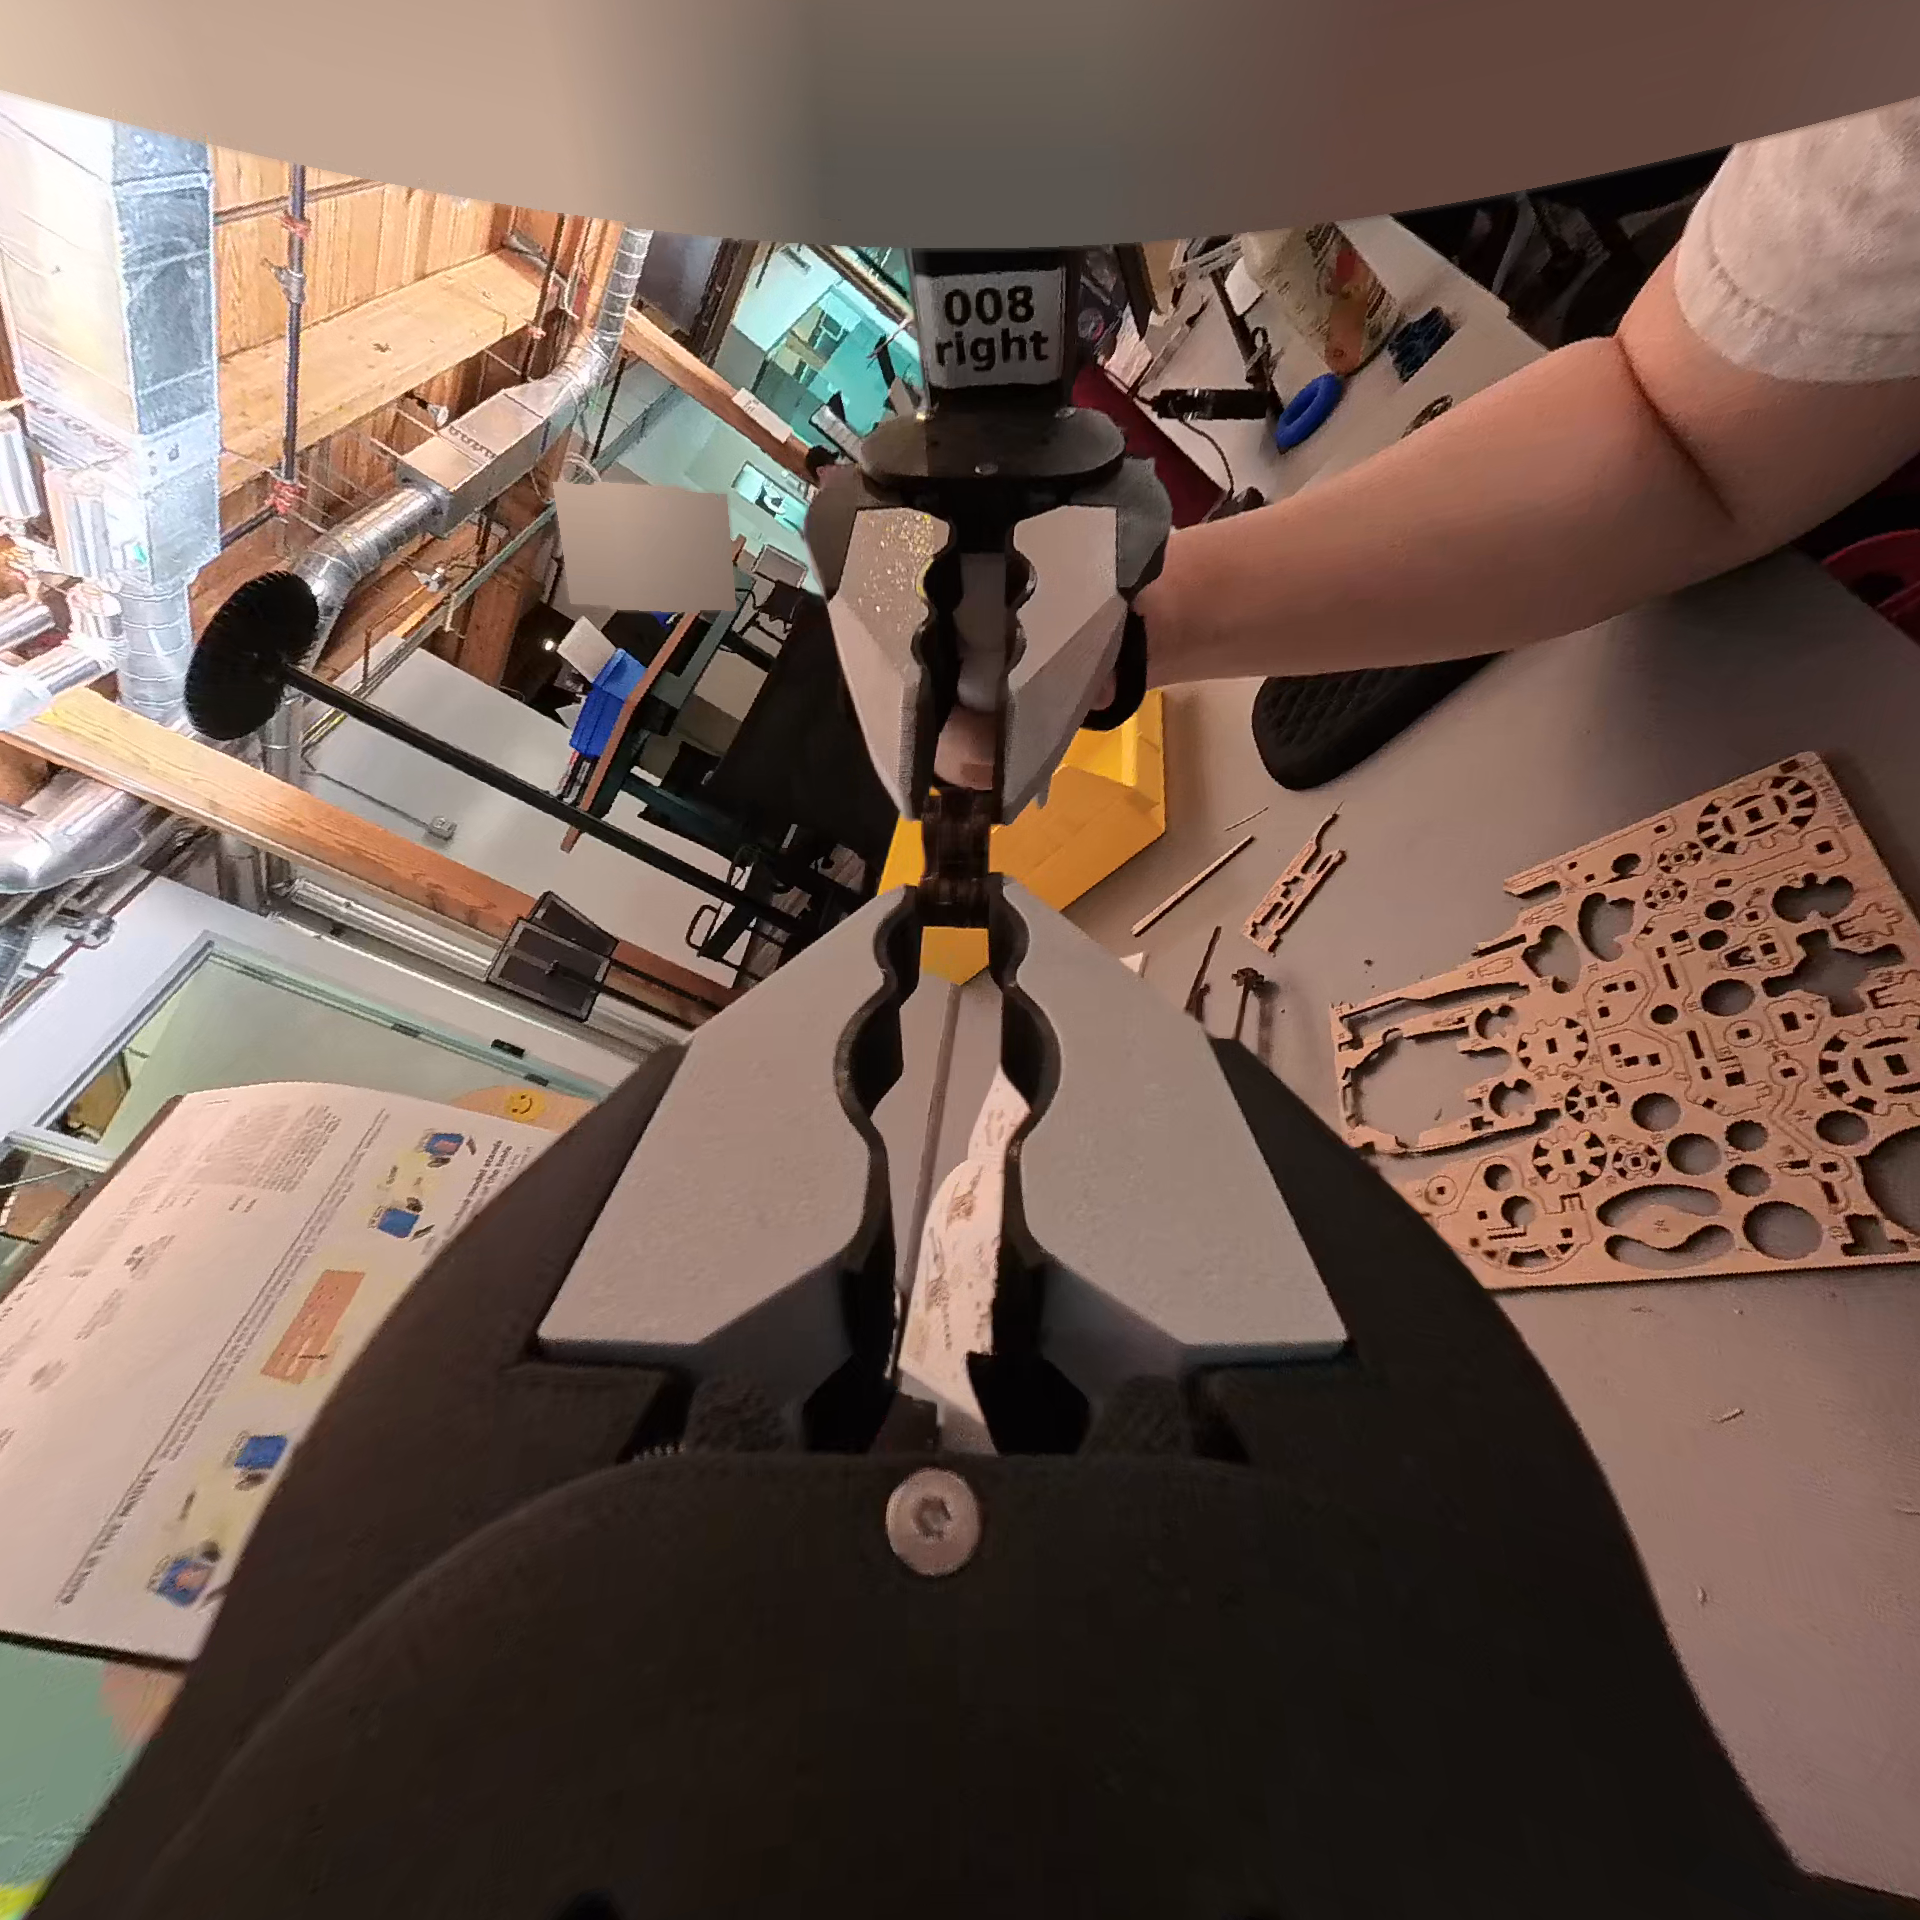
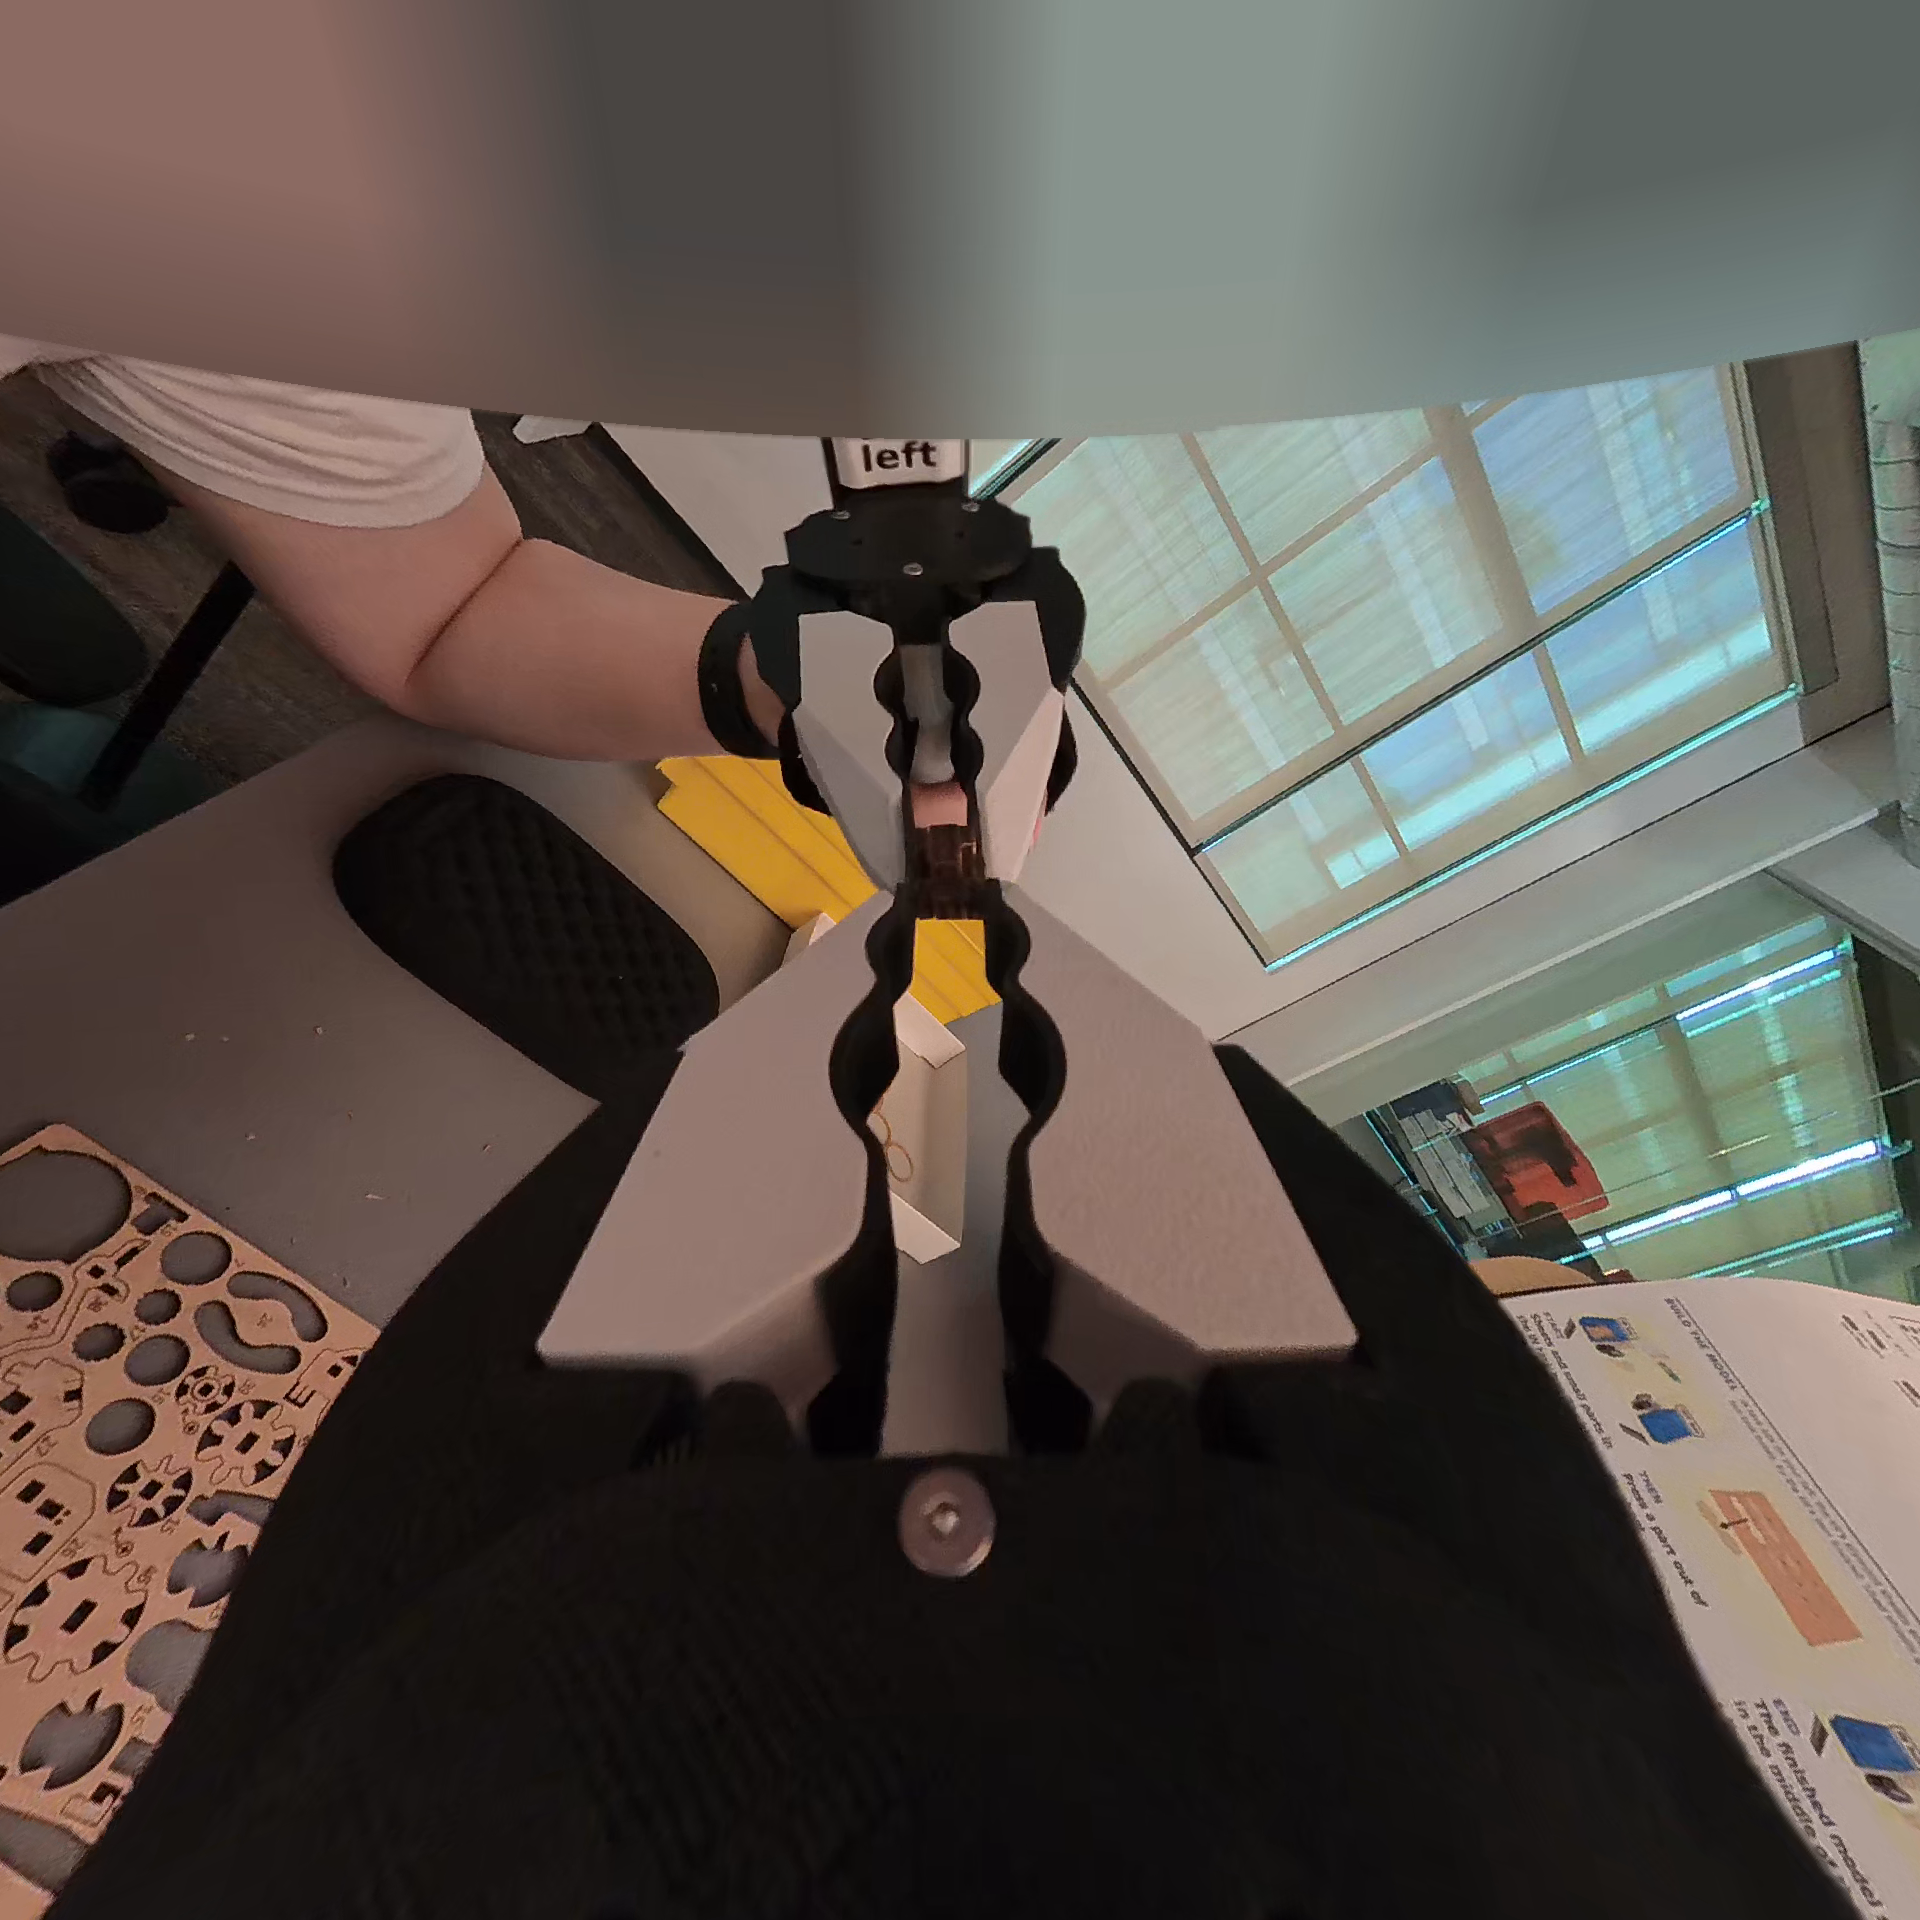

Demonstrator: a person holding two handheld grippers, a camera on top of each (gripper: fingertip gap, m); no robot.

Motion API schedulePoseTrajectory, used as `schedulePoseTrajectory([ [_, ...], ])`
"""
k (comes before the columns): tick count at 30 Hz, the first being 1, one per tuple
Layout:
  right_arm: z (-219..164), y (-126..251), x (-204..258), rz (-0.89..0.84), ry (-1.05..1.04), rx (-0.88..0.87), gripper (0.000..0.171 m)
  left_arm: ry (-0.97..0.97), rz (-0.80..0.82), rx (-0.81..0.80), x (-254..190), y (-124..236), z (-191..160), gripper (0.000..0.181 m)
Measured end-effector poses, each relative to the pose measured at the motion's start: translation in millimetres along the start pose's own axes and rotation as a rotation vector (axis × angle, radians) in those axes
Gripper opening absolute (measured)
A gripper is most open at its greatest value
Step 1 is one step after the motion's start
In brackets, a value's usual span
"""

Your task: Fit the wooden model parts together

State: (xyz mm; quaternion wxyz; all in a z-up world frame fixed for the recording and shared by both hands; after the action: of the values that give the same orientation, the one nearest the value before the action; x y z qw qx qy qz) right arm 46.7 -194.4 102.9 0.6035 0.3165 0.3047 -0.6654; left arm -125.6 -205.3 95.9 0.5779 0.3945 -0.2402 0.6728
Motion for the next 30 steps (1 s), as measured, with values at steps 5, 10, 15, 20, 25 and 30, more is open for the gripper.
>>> schedulePoseTrajectory([
  [5,-3.5,-1.5,-0.7,0.021,-0.037,0.068,0.012,-0.025,0.009,0.010,-1.6,-1.8,-2.2,0.025],
  [10,-6.4,-7.2,3.6,0.026,0.003,0.130,0.012,-0.076,0.017,0.078,-6.9,-6.5,-0.4,0.018],
  [15,-6.7,-8.6,7.2,0.035,0.071,0.201,0.012,-0.079,-0.019,0.131,-8.8,-6.7,-3.6,0.010],
  [20,-6.9,-10.5,10.5,0.045,0.104,0.229,0.012,-0.110,-0.027,0.160,-11.7,-9.4,-4.9,0.011],
  [25,-8.4,-11.0,9.2,0.048,0.057,0.228,0.012,-0.132,-0.023,0.179,-12.0,-9.2,-4.3,0.010],
  [30,-12.0,-10.9,7.8,0.046,0.008,0.235,0.011,-0.079,-0.042,0.195,-9.0,-10.6,-6.1,0.010],
])
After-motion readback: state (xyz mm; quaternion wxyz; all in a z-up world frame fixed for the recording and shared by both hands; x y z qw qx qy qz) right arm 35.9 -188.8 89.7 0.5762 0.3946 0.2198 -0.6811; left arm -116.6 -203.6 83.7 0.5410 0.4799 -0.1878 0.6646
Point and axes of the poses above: each gripper's, where its closed fingertips meet, y back along the fingers, z out of its top, x = y × z across the jaws, the point moved 9 cm from there along y, back along the fingers, and after that the axes turned 4 degrees about -z, right-handed, at the moved point
